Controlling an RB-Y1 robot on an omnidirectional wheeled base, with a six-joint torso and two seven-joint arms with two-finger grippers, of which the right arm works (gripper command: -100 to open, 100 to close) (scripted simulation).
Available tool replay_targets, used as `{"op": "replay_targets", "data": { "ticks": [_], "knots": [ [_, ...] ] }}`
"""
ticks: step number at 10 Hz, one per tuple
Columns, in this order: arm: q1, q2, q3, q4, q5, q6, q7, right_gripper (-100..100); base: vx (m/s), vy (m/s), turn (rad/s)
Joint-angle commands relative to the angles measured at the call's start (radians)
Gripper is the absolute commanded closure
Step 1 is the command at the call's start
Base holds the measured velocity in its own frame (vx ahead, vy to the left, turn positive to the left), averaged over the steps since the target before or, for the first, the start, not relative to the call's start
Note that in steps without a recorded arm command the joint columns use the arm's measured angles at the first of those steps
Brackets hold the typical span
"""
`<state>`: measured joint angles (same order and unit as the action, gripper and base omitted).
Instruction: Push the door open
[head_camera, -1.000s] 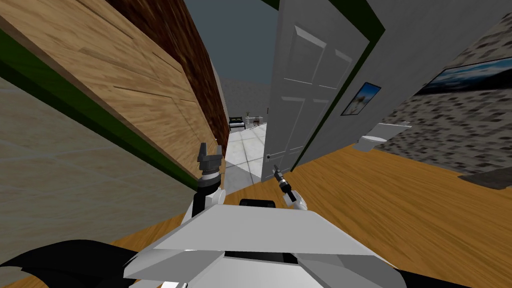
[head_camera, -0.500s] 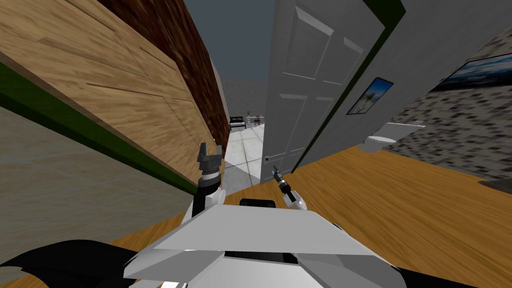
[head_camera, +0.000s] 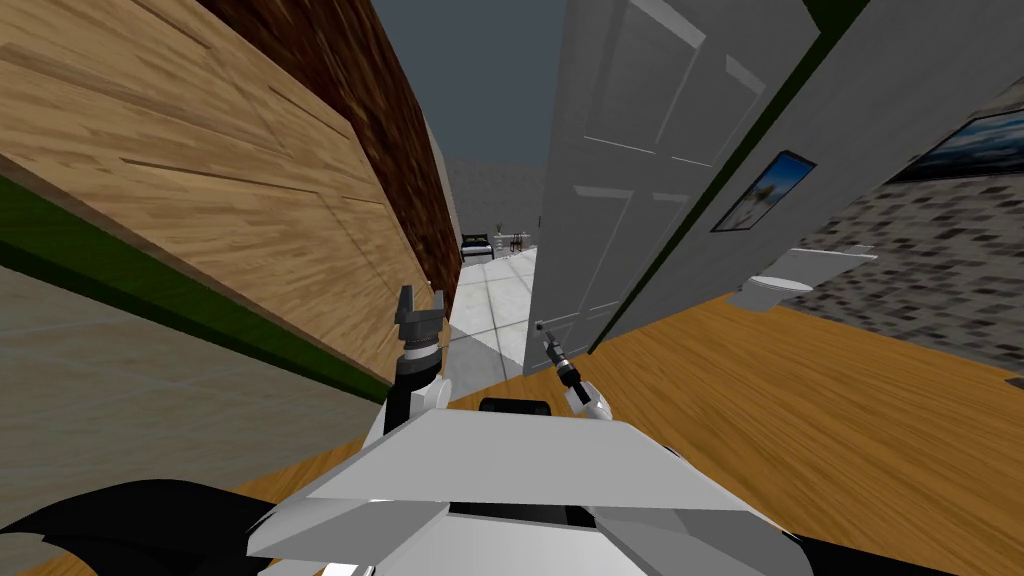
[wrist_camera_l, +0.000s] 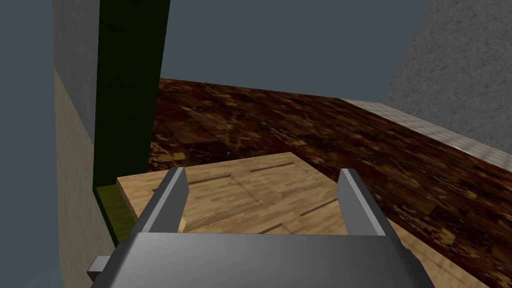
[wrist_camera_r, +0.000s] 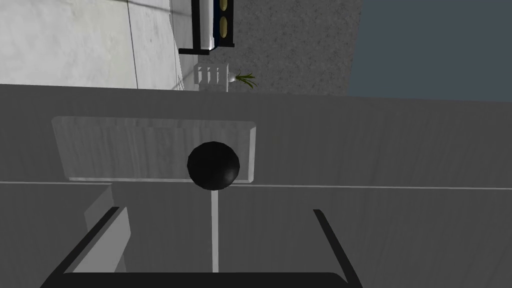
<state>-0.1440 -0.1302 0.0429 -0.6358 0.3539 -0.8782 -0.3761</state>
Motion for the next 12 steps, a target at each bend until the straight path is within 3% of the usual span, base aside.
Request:
{"op": "replay_targets", "data": {
  "ticks": [1,5,6,12],
  "knots": [
    [-0.004,0.006,-0.003,0.006,-0.005,0.002,0.009,-100,0.197,0.071,0.039],
    [-0.008,0.013,-0.007,0.012,-0.011,0.005,0.019,-100,0.163,0.029,0.023],
    [-0.008,0.013,-0.007,0.012,-0.011,0.005,0.019,100,-0.017,0.001,0.002],
    [-0.006,0.013,-0.018,0.015,-0.017,0.009,0.026,100,0.007,0.005,-0.006]
  ]
}}
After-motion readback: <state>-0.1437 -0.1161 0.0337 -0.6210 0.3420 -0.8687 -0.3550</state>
